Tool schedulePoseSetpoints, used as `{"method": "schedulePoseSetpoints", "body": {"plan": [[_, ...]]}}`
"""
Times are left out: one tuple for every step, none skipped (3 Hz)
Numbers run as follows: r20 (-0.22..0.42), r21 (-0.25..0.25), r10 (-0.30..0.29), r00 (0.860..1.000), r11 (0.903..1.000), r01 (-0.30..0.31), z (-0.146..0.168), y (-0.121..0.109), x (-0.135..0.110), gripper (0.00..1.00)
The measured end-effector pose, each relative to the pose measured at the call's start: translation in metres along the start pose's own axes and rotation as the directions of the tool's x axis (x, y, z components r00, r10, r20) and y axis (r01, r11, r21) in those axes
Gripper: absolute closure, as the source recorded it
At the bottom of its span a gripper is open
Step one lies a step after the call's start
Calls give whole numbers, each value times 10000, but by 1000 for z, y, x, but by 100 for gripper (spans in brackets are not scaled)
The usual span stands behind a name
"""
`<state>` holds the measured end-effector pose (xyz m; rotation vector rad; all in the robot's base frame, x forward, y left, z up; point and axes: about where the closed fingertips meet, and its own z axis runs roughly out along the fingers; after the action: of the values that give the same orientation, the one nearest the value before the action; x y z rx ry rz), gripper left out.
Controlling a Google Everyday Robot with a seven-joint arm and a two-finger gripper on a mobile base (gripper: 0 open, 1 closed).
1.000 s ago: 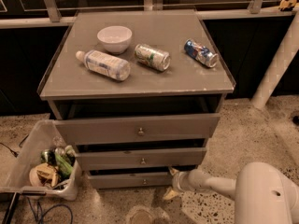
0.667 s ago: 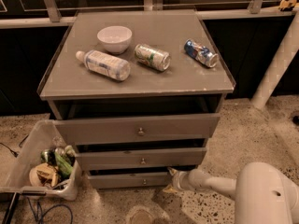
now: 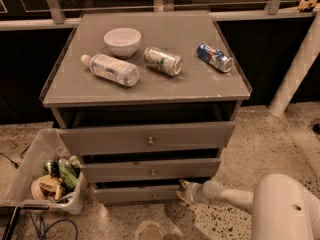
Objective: Open bottom drawer
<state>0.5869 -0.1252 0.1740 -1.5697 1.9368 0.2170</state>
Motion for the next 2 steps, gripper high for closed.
{"method": "schedulePoseSetpoints", "body": {"plan": [[0,0,-1,10000,10000,1,-3,-1,-2,100],[107,-281,-170,9998,9995,173,-13,14,-2,100]]}}
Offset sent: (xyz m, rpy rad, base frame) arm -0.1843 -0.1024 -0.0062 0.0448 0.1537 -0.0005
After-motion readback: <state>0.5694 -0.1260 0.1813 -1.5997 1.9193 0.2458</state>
